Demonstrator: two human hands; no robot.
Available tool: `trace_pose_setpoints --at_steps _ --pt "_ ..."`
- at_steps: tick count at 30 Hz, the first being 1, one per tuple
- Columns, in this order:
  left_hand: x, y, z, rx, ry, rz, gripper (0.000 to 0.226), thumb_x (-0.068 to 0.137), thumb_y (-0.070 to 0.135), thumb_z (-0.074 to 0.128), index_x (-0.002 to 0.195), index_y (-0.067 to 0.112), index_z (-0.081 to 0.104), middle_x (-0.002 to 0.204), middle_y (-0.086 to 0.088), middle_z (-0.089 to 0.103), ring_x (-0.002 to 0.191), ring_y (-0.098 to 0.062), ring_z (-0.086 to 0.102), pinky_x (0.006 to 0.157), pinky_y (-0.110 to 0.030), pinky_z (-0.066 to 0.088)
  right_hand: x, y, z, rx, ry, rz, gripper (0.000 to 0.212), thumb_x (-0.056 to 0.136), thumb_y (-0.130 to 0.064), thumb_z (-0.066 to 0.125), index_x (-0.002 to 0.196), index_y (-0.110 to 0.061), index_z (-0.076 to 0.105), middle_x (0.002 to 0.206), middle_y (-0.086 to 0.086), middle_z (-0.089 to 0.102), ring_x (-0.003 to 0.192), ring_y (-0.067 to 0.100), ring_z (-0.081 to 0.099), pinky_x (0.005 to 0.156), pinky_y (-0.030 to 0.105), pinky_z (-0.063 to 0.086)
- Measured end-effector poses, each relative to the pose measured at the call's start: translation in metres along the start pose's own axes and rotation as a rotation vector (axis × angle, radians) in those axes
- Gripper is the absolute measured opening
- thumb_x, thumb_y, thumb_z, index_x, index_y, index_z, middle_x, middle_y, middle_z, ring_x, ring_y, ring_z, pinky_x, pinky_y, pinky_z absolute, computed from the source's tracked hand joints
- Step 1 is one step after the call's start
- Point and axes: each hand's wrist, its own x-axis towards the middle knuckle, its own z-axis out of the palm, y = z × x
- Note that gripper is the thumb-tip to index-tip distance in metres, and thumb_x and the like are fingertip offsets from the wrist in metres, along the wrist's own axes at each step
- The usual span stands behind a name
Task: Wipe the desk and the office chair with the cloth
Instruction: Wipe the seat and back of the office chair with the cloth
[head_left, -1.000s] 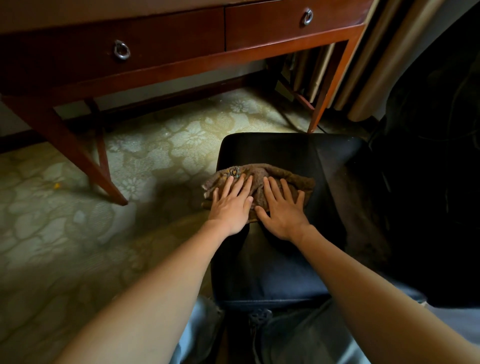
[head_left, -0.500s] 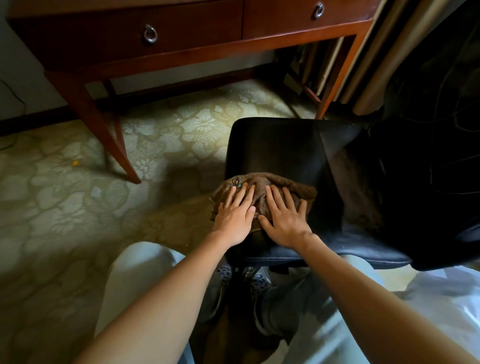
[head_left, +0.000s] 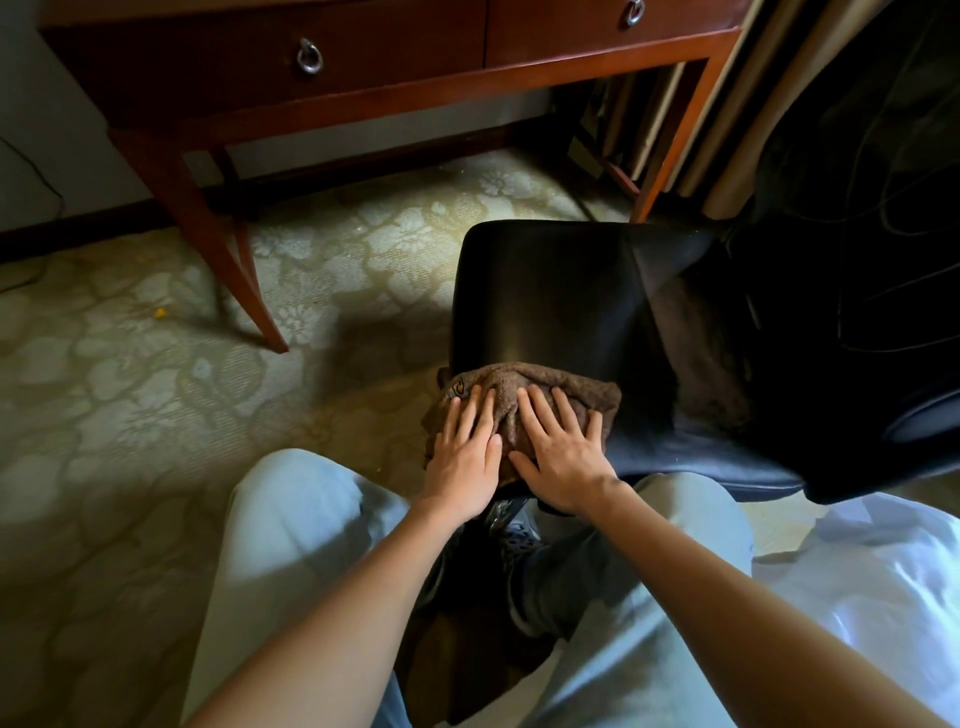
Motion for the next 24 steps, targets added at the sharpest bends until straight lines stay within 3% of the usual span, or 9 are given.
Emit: trace_pose_setpoints --at_steps 4,10,17,24 --pt "-0.015 -0.002 0.008 -0.024 0.033 0.005 0.057 0.109 0.036 0.019 0.159 0.029 -0.006 0.167 0.008 -0.013 0.153 -0.015 -0.015 0.121 -0.037 0.0 -0.012 -0.004 0.005 -0.025 -0.005 -0.018 0.077 0.104 -0.051 0.033 0.159 -0.026 -0.014 0.168 -0.002 -0.016 0.154 0.027 -0.015 0.118 0.065 0.001" --pt "-0.035 -0.007 0.021 -0.051 0.031 -0.008 0.059 0.109 0.037 0.022 0.16 0.03 -0.007 0.167 0.01 -0.015 0.154 -0.016 -0.014 0.121 -0.04 0.018 -0.028 -0.006 0.013 -0.072 -0.008 -0.056 0.078 0.104 -0.052 0.033 0.158 -0.026 -0.016 0.168 -0.002 -0.015 0.154 0.029 -0.013 0.119 0.064 0.006" --pt "-0.054 -0.006 0.034 -0.085 0.092 0.014 0.063 0.108 0.033 0.032 0.16 0.025 -0.004 0.169 0.0 -0.002 0.155 -0.023 -0.005 0.125 -0.041 0.018 -0.041 0.001 0.017 -0.092 -0.017 -0.11 0.08 0.102 -0.053 0.035 0.158 -0.027 -0.015 0.168 -0.003 -0.015 0.154 0.028 -0.012 0.12 0.064 0.007" --pt "-0.033 -0.009 0.012 -0.104 0.114 -0.011 0.061 0.108 0.031 0.031 0.16 0.026 0.0 0.168 0.007 -0.004 0.155 -0.018 -0.006 0.119 -0.029 0.0 -0.021 0.003 0.0 -0.007 -0.033 -0.127 0.078 0.102 -0.054 0.037 0.159 -0.034 -0.012 0.167 -0.01 -0.013 0.154 0.023 -0.012 0.118 0.065 0.002"
